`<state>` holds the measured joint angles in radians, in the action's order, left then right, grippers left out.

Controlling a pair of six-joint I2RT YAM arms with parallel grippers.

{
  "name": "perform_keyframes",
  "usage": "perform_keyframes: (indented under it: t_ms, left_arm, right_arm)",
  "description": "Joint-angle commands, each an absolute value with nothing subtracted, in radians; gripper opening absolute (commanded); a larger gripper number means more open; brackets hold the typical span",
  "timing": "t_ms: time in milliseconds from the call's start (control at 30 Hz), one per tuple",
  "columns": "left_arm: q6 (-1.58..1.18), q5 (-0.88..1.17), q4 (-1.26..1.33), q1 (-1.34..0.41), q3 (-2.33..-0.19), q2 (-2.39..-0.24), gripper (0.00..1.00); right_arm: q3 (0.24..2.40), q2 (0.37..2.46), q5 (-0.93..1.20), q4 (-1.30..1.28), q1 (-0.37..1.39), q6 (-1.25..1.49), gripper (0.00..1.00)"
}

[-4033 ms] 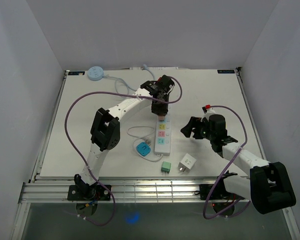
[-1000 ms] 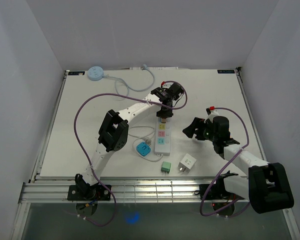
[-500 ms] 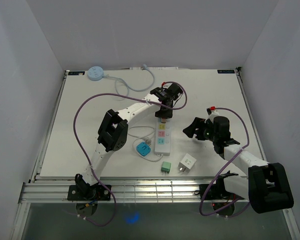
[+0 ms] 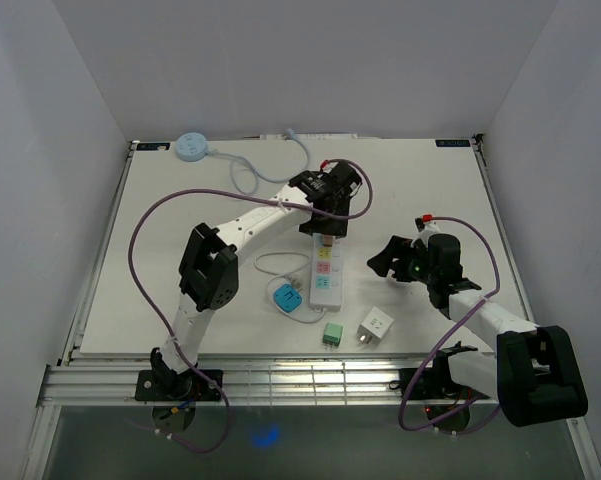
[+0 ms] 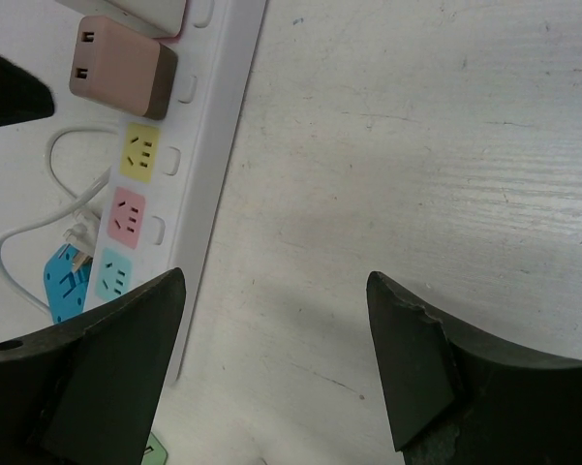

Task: Insert the plug

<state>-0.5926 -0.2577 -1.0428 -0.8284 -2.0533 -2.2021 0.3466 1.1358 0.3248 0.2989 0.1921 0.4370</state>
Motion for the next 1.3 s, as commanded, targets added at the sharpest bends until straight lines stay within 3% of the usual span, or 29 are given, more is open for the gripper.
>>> perform_keyframes:
  t_ms: [0, 200, 533, 667, 900, 1000, 1133, 1267]
  left_arm:
    - [-0.6, -0.258, -1.045, -0.851, -1.988, -2.011, 0.73]
    - [-0.61, -0.209, -0.925, -0.851, -1.657, -1.792, 0.98]
    - [-0.646, -0.158, -0.716, -0.853, -1.174, -1.344, 0.98]
    - [-0.646, -0.046, -0.701, -0.857, -1.111, -1.276, 0.98]
    - [-0.658, -0.038, -0.674, -0.879, -1.02, -1.181, 0.98]
    - [-0.652, -0.014, -0.686, -0.877, -1.02, -1.17, 0.98]
    - [-0.657, -0.012, -0.732, -0.876, -1.068, -1.215, 0.98]
    - [-0.655, -0.04, -0.744, -0.867, -1.088, -1.221, 0.98]
  right_arm:
    - [0.341, 1.117, 0.341, 0.347, 0.184, 0.434, 0.8]
    - [0.336, 1.111, 0.348, 0.35, 0.183, 0.431, 0.81]
    - [0.354, 1.074, 0.39, 0.315, 0.183, 0.407, 0.84]
    - [0.411, 0.964, 0.353, 0.111, 0.184, 0.373, 0.86]
    - [0.54, 0.828, 0.338, -0.251, 0.221, 0.334, 0.88]
    - [0.58, 0.805, 0.316, -0.314, 0.302, 0.362, 0.86]
    - [0.679, 0.85, 0.078, -0.428, 0.605, 0.464, 0.84]
    - [0.719, 0.899, -0.058, -0.466, 0.785, 0.567, 0.82]
